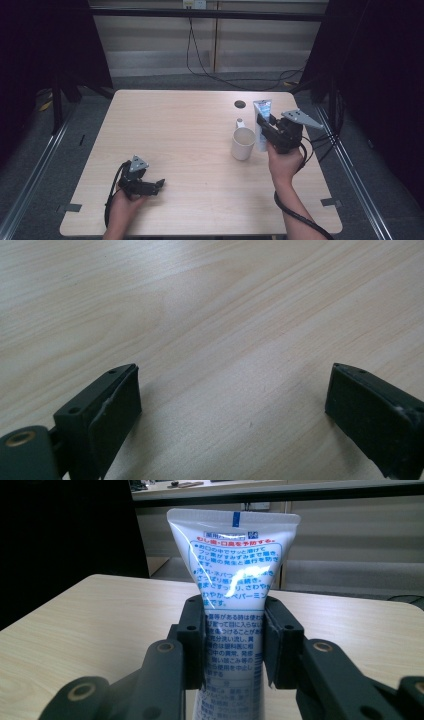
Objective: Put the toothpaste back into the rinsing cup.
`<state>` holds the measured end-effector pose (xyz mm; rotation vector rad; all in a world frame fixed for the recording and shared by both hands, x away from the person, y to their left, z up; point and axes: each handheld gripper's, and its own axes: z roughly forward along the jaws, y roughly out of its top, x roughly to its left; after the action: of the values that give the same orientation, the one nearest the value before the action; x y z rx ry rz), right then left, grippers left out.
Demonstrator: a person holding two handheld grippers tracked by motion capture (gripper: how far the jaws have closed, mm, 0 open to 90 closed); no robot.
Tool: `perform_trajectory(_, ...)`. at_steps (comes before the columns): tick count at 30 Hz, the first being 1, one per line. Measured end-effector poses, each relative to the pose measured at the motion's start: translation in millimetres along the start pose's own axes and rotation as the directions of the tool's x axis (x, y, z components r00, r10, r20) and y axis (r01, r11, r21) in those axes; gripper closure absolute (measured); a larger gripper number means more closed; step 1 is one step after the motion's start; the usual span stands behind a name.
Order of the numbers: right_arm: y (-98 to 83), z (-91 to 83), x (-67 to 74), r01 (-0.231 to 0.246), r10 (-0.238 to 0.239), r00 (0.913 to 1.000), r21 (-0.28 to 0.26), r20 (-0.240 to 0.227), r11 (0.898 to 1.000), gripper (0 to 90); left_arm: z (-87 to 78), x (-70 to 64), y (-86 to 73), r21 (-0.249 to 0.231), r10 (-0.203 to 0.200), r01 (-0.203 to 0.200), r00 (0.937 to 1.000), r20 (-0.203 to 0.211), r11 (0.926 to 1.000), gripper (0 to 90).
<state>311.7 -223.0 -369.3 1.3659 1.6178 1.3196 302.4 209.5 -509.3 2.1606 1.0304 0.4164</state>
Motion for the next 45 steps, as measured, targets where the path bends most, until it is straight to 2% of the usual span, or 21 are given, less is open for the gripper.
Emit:
perform_trajectory(14, 4.7, 14.6, 9.0, 0.005, -0.006, 0.9999, -0.011, -0.014, 1.0, 66.2, 0.1, -0.2, -0.1, 0.0, -0.003, 0.003, 1.0, 0.001, 1.0, 7.4)
perform_trajectory(25, 9.6, 28.1, 19.7, 0.033, -0.034, 0.9993, -0.017, -0.016, 0.999, 66.2, 0.1, -0.1, 0.0, 0.0, -0.003, 0.003, 1.0, 0.001, 1.0, 7.4)
perform_trajectory(45, 0.1, 40.7, 20.5, 0.039, -0.039, 0.9992, -0.014, 0.002, 0.999, 66.1, 0.1, 0.2, 0.0, -0.001, 0.002, -0.002, 1.0, 0.001, 1.0, 7.3)
